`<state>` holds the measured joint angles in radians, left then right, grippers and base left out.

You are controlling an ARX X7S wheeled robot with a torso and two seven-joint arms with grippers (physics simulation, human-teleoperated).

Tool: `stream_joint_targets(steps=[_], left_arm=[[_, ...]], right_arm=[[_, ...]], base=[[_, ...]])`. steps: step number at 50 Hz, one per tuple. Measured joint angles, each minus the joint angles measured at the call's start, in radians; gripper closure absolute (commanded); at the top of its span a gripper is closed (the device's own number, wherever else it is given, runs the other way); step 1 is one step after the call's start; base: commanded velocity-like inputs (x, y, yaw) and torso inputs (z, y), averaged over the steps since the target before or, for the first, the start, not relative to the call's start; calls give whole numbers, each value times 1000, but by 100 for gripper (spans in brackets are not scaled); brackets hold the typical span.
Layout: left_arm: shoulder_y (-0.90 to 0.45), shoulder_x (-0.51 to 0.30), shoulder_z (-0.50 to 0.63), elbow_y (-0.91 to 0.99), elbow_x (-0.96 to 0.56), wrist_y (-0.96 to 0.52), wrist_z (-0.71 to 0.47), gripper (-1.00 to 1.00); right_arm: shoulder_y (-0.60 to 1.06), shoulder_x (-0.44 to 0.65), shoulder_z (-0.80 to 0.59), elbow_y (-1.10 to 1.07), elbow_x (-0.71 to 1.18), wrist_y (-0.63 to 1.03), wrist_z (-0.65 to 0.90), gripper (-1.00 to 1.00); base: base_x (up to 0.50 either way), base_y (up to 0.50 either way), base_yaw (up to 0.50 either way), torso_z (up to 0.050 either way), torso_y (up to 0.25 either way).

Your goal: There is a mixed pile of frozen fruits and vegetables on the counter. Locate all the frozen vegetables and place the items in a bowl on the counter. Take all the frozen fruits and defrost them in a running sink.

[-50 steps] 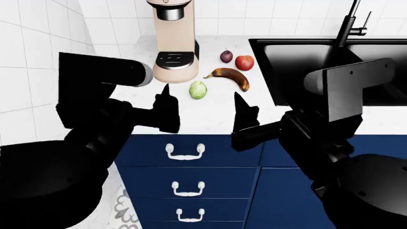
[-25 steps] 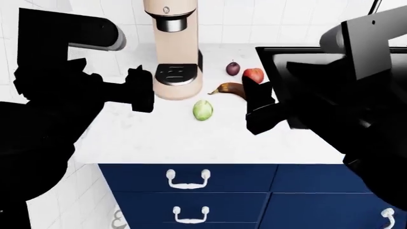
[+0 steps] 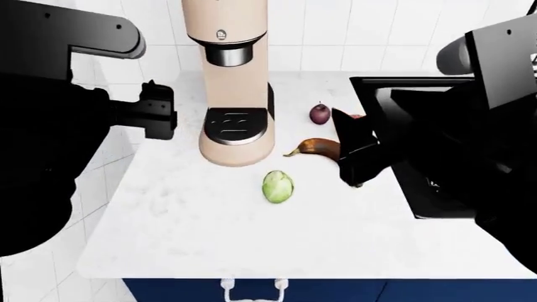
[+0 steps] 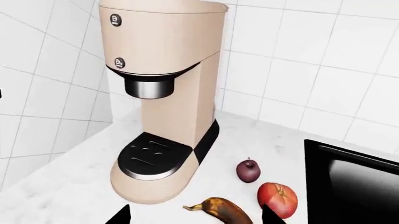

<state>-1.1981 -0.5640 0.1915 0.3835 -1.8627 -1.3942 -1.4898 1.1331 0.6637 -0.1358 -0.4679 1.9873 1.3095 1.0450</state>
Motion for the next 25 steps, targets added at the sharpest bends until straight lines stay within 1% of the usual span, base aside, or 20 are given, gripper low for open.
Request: stream_joint_targets(steps=[11,25], left_arm=[[-13,-28,31,1,-14,18,-7,-100],[-10,-66,63,2,-22,39,-4,-100]], right_arm=[[26,30,-49,11,73,-22,43,-100],[32,57,-60,10,89,-35,54,-100]], base=[[483,20,0,0,0],[483,26,0,0,2]])
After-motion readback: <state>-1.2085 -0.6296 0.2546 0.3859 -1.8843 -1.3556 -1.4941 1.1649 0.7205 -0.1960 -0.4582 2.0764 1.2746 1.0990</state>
